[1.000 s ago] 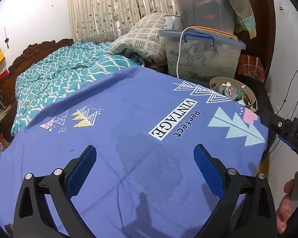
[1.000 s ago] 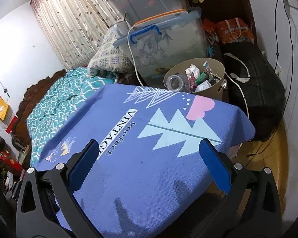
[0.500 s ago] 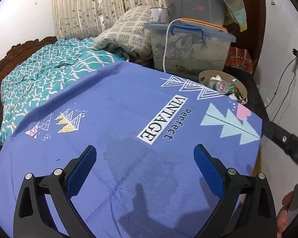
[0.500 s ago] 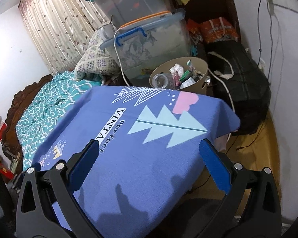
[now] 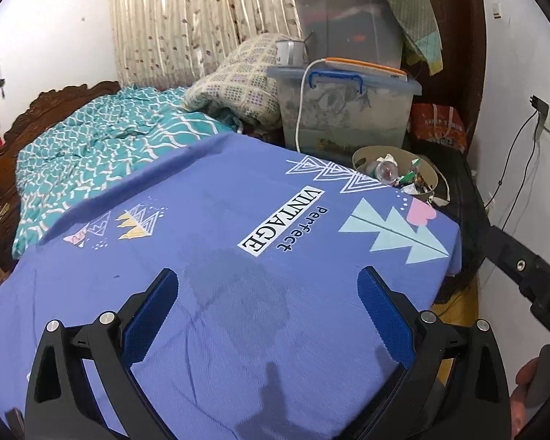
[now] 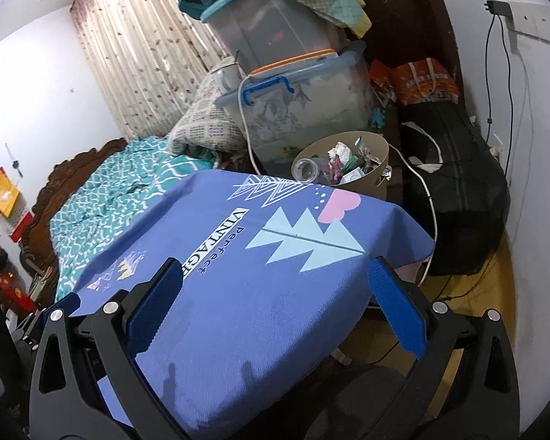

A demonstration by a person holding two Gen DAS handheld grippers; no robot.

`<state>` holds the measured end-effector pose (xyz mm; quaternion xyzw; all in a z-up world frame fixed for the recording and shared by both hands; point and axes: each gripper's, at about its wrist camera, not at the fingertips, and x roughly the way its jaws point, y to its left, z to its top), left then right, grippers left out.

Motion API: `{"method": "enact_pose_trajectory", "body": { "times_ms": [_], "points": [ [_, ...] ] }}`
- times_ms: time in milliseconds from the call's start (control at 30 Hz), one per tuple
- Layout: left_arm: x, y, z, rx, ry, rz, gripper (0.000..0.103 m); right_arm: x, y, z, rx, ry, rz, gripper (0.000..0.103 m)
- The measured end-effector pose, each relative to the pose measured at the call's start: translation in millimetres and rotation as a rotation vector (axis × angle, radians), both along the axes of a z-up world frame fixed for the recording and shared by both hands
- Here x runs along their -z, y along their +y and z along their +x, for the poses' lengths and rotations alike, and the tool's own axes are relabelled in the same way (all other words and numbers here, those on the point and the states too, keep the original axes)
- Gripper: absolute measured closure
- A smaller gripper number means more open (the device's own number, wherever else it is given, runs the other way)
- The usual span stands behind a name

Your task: Collect trash

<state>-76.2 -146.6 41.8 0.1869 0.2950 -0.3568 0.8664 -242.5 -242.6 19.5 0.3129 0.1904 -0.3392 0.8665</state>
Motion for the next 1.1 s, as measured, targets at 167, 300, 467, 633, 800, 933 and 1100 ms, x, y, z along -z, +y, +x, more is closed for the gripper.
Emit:
{"method": "enact_pose_trajectory", "body": {
  "times_ms": [167, 300, 467, 633, 800, 933, 1100],
  "points": [
    [-2, 11, -19, -0.032, -0.035, 0.008, 0.009, 10, 13, -13, -0.035, -0.014, -0.004, 0.003],
    [-3, 18, -27, -0.047, -0.046, 0.022, 0.009, 18, 19, -20, -0.051, -0.024, 0.019, 0.003],
    [-9, 26, -33, -0.071, -0.09, 0.038, 0.009, 10, 21, -16, -0.07, -0.039, 0.011, 0.003],
    [-15, 38, -32, -0.095, -0.106, 0.006, 0.009, 0, 22, -13, -0.066, -0.059, -0.02, 0.003],
    [-11, 40, -28, -0.11, -0.079, -0.007, 0.009, 16, 18, -19, -0.047, -0.038, 0.004, 0.003],
    [-7, 35, -27, -0.112, -0.072, 0.004, 0.009, 27, 11, -22, -0.028, -0.043, 0.037, 0.003],
    [-5, 35, -24, -0.131, -0.059, 0.003, 0.008, 30, 9, -16, -0.049, -0.034, 0.037, 0.003]
  ]
}}
